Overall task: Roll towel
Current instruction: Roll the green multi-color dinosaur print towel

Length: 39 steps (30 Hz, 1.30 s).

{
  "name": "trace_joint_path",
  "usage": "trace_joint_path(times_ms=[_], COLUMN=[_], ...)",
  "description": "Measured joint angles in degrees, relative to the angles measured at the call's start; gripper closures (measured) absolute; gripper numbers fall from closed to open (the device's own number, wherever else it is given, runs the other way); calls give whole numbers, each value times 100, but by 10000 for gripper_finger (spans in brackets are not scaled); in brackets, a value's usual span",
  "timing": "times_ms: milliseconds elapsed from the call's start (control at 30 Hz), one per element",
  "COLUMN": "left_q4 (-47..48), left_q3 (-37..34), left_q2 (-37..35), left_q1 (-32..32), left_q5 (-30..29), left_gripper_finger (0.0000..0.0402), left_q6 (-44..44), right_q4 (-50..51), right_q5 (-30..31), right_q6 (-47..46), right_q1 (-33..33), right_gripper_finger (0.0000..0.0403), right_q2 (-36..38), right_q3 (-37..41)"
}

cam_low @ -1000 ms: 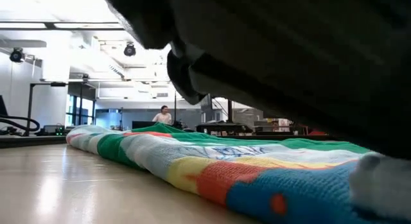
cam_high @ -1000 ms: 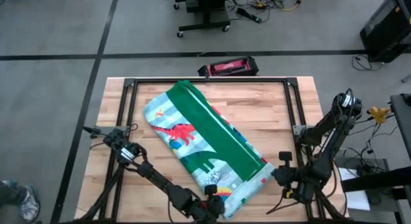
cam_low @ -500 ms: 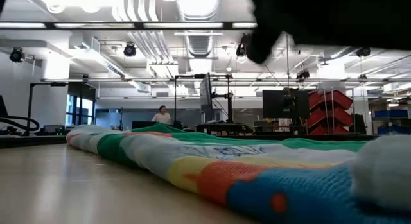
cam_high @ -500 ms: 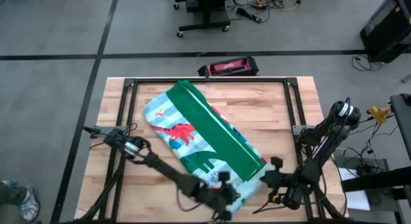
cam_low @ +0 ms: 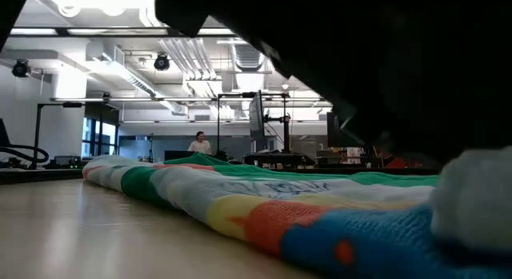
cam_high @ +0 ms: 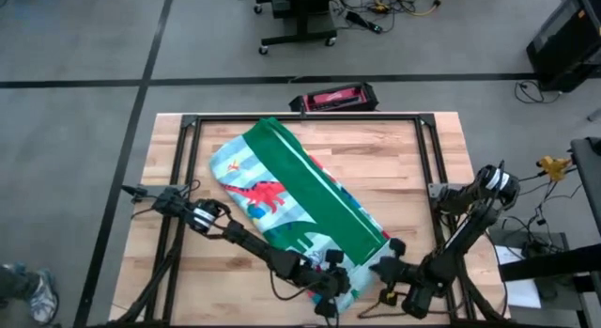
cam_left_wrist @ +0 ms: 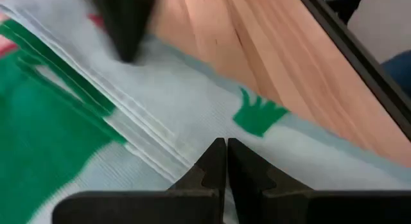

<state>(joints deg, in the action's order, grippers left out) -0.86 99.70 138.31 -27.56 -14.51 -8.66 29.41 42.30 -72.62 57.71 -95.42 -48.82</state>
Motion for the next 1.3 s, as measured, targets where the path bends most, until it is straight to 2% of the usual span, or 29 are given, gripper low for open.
trace_joint_path(times_ms=[100,233,367,567,667,833,1033,1300], left_q4=[-5,43,39,85,84,73,53,-97], left_q3=[13,13,13,13,11,4,0,-11], left_q2=[65,69,69,117,121,121,121,103], left_q1=[-3,-3,-3,-1,-3,7,6,26], left_q5=[11,20,4,15,87,168,184,364], left_gripper_finger=[400,401,400,400,401,400,400,401], left_q6=[-91,-98,-77,-84,-84,-65,77,583], right_q4=[728,979,986,918,930,1422,2039,1890], right_q5=[144,107,-84,-428,-377,-346,-557,-721], right_q6=[-521,-732,-1062,-1733,-1793,-1766,-2109,-2468], right_q1=[58,68,-44,-92,-199,-292,-42,-176], right_gripper_finger=[403,403,403,403,403,403,403,403], right_q2=[448,754,638,86,-92,192,717,238], right_q3=[0,53,170,403,414,363,217,269])
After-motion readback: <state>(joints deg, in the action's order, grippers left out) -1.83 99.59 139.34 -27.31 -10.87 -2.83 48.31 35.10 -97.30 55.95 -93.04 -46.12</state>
